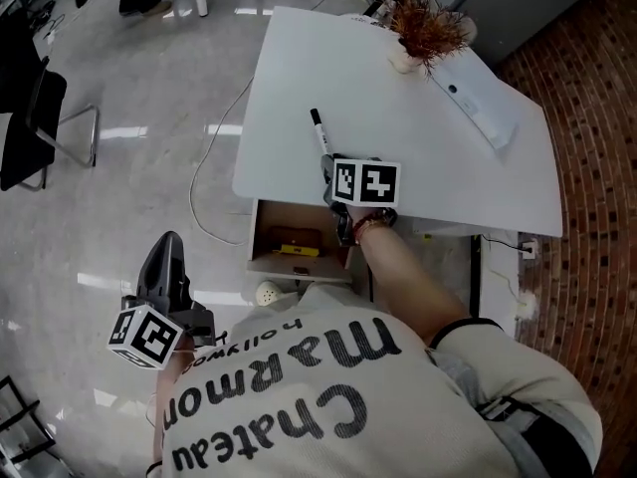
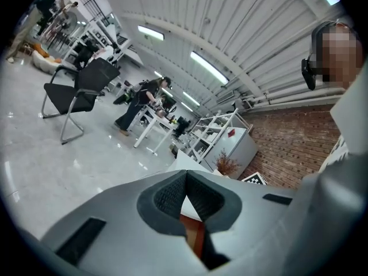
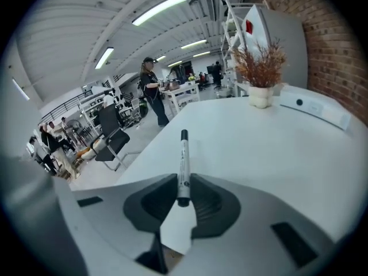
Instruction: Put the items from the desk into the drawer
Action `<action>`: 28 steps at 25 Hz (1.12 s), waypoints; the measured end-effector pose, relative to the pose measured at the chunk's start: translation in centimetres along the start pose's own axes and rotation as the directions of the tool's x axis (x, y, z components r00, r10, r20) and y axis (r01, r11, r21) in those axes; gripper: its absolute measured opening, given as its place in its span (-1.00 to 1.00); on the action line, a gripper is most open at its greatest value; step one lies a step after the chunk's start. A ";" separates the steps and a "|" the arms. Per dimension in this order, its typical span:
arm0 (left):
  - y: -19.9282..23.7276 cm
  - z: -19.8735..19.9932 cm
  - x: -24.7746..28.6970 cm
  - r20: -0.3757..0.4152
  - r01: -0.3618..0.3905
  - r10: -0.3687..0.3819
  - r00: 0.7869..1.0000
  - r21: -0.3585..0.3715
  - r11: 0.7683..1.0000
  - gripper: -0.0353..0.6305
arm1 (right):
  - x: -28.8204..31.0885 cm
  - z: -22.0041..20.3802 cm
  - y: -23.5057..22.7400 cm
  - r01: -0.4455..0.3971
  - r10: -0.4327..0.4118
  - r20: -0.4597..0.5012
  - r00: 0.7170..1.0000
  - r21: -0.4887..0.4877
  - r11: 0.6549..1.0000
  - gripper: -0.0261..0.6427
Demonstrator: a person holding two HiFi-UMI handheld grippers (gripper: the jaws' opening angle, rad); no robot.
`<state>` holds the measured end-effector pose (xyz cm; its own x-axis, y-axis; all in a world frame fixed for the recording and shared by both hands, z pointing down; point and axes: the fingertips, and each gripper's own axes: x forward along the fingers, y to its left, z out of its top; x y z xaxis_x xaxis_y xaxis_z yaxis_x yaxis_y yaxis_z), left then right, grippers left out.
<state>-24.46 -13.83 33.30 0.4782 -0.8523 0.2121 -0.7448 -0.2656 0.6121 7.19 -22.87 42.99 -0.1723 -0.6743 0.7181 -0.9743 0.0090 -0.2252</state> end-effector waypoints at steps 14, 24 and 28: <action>-2.1 -0.7 0.8 0.035 -0.004 0.005 0.999 -0.018 1.000 -0.89 | -3.6 2.5 8.0 -0.193 0.205 0.018 0.979 -0.269 0.944 -0.70; -3.9 -2.3 -2.1 0.131 -0.151 0.157 0.979 -0.056 0.987 -0.89 | -4.2 1.1 10.5 -0.374 0.366 -0.099 0.925 -0.395 0.839 -0.70; -5.7 -3.8 -3.4 0.174 -0.209 0.221 0.960 -0.083 0.974 -0.89 | -5.2 0.2 9.9 -0.430 0.413 -0.138 0.900 -0.426 0.796 -0.70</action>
<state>-20.10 -7.70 32.01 0.2137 -0.9548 0.2065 -0.7873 -0.0432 0.6151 -1.53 -19.48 36.89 -0.5771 -0.5018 0.6443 -0.7634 0.6116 -0.2075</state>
